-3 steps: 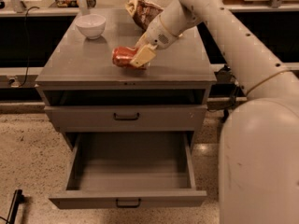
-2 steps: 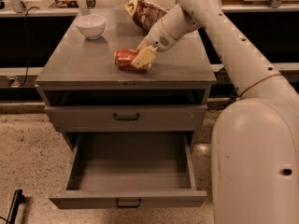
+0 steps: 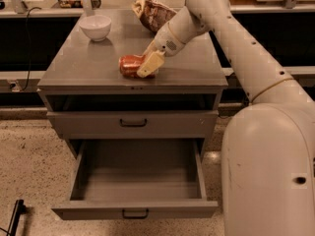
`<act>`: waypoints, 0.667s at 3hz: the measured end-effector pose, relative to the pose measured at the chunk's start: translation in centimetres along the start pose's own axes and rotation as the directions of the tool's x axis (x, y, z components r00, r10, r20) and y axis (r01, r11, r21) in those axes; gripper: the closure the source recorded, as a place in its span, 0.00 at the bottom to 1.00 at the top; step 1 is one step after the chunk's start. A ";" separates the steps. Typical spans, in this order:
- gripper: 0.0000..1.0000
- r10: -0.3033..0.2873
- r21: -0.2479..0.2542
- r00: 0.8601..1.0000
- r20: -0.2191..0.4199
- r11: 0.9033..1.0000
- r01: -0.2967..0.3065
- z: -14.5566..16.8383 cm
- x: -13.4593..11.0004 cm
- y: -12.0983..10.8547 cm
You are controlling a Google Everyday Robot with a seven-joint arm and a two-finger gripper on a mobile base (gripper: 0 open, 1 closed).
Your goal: Pick coke can from middle drawer and place on counter
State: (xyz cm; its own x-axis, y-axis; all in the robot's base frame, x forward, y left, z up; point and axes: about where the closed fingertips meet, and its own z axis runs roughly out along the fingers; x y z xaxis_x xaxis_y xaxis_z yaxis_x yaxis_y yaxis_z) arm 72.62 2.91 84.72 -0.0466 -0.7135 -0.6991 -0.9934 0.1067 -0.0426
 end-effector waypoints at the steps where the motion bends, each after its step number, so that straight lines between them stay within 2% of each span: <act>1: 0.00 0.000 -0.004 1.000 0.000 1.000 0.000 0.3 0.0 0.0; 2: 0.00 -0.003 -0.001 1.000 0.002 1.000 0.003 0.2 0.2 0.1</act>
Offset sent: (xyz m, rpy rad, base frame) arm -0.0035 -0.0095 0.0022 0.0021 -0.0155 -0.0041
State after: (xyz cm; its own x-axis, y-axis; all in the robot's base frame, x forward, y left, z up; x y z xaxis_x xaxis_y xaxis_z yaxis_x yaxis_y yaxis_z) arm 72.57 2.95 84.45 -0.0434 -0.7126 -0.7002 -0.9936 0.1037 -0.0440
